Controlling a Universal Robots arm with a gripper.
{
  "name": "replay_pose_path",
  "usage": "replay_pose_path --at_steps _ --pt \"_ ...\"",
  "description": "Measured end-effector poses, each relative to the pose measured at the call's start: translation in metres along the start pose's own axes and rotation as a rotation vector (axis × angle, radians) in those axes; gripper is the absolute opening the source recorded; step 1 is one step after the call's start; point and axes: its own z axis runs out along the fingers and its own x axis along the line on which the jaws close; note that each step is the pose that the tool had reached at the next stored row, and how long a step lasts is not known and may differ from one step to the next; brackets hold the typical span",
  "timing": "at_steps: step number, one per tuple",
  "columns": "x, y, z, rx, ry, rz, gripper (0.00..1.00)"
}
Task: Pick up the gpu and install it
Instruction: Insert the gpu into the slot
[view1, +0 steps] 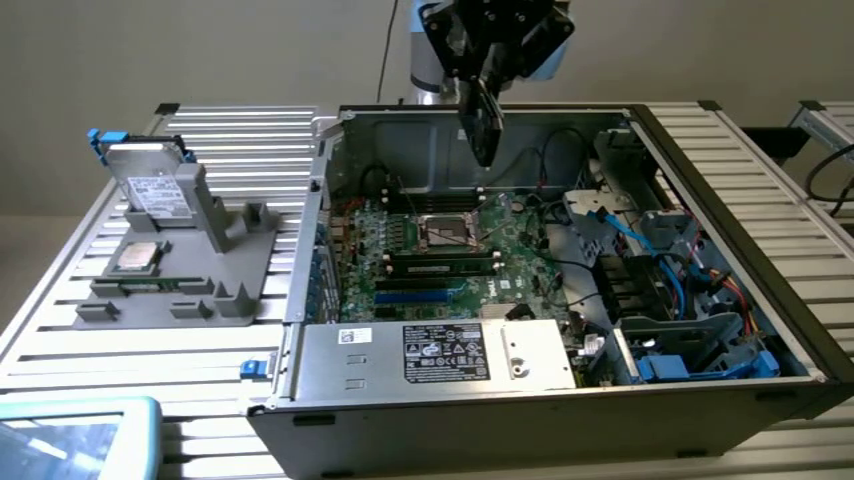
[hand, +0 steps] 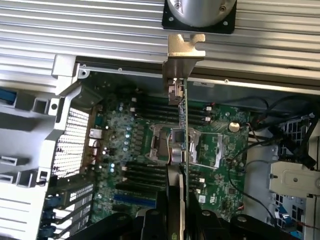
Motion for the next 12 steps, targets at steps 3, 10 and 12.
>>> replay_pose_path --at_steps 3,10,12 --pt "0.0 0.0 0.0001 -0.0043 0.0053 -0.051 0.27" --pt "0.0 0.0 0.0003 -0.01 0.019 -0.177 0.27" --pt "0.0 -0.0001 0.0005 -0.0103 0.0222 -0.213 0.27"
